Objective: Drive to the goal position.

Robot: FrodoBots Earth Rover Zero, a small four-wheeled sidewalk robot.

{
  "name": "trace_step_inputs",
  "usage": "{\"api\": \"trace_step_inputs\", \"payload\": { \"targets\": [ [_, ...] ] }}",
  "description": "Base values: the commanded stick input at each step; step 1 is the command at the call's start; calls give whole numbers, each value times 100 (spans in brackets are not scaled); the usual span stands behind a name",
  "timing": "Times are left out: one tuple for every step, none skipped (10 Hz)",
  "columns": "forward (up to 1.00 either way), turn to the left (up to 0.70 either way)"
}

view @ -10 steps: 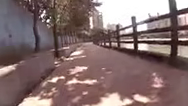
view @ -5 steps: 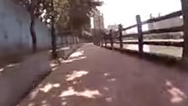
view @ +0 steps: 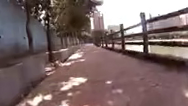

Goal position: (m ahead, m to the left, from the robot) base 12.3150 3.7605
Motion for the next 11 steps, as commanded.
{"api": "trace_step_inputs", "payload": {
  "targets": [
    [70,0],
    [70,0],
    [70,0],
    [70,0],
    [70,0],
    [70,0],
    [70,0],
    [70,0],
    [70,0],
    [70,0],
    [70,0]
  ]
}}
